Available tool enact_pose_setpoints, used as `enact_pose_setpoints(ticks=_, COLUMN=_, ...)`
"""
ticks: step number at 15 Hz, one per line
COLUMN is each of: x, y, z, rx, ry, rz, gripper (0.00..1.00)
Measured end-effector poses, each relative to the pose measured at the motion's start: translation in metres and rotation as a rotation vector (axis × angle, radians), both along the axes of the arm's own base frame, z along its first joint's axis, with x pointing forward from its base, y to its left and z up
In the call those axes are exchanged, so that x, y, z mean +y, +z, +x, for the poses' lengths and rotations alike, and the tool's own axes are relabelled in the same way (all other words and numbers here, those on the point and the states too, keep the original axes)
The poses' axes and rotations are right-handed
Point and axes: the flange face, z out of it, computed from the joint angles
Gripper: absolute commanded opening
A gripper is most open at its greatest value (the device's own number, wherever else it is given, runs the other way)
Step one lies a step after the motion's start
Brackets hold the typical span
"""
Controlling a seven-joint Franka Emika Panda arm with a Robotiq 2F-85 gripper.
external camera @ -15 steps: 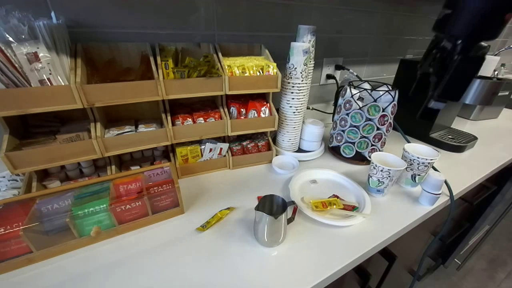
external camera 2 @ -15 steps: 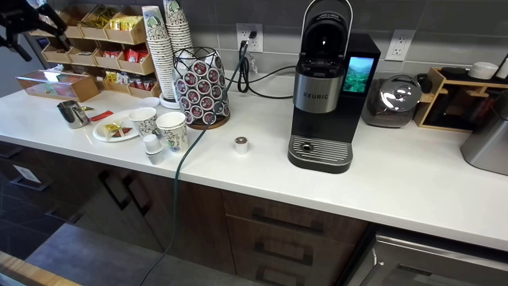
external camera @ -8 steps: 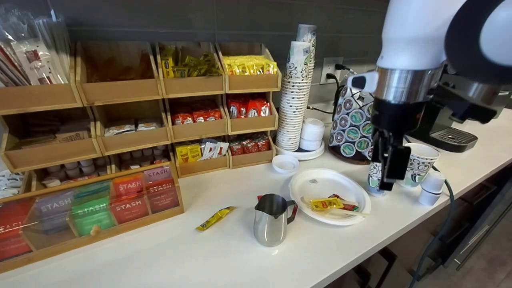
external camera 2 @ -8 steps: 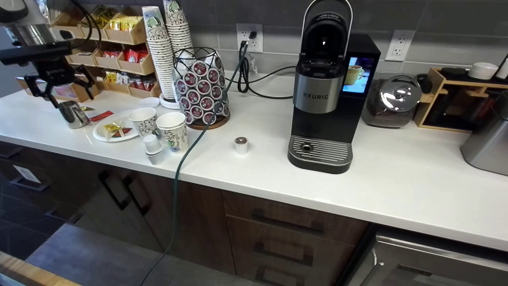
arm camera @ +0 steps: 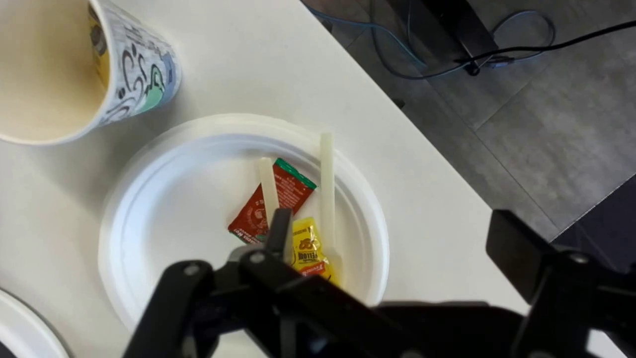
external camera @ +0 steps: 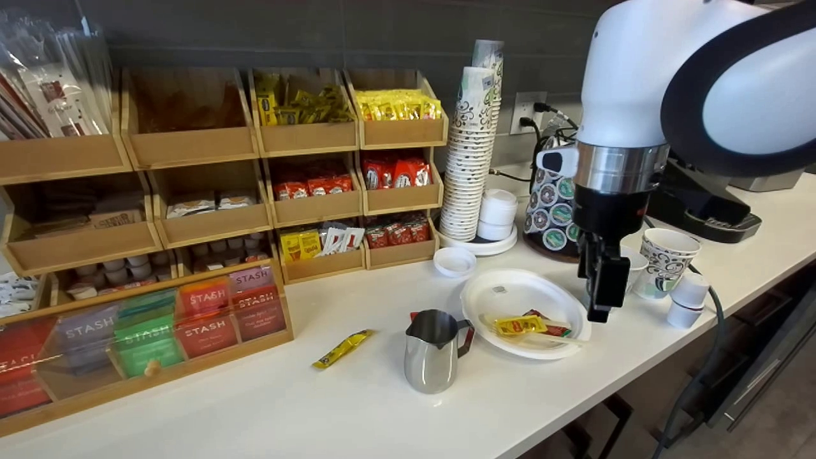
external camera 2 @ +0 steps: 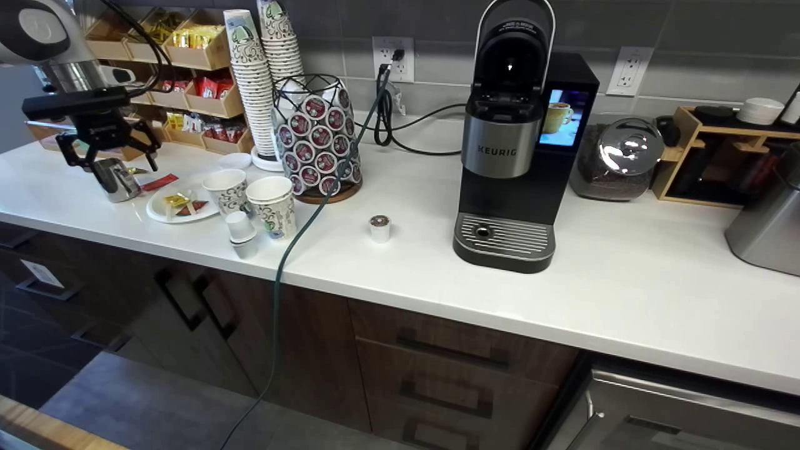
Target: Remove the plastic fork on the plate with sachets and put it in the styrofoam cup nearest to the plate with the sachets
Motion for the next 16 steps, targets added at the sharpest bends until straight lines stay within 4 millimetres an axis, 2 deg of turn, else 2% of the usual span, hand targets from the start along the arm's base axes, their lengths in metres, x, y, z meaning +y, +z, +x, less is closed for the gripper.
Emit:
enact_pose_setpoints(ticks=2, x=0.004, y=-0.016, z=0.003, rx=-0.019, ry=0.023, rz=0.030, gripper=1.00)
enact_pose_setpoints(ticks=4, x=0.004, y=-0.039, z=0.004, rx=-0.033, ry=0.038, rz=0.054, gripper=0.93)
enact_pose_setpoints(ticks=5, x=0.002, y=-0.050, z=0.005, rx=-0.035, ry=0.038, rz=0.064, gripper=0.84)
enact_pose_setpoints(ticks=6, x=-0.002, y=-0.061, z=0.005, rx=-0.036, ry=0.031, rz=0.072, gripper=0.83)
enact_pose_setpoints(ticks=8, x=-0.012, y=-0.078, z=0.006, rx=-0.036, ry=0.008, rz=0.084, gripper=0.62)
enact_pose_setpoints(ticks=10, x=-0.024, y=-0.089, z=0.008, rx=-0.038, ry=-0.022, rz=0.097, gripper=0.51)
enact_pose_setpoints(ticks=13, x=-0.032, y=-0.097, z=0.009, rx=-0.033, ry=-0.049, rz=0.112, gripper=0.27)
enact_pose_setpoints(ticks=16, x=-0.030, y=-0.098, z=0.009, rx=-0.028, ry=-0.051, rz=0.119, gripper=0.05)
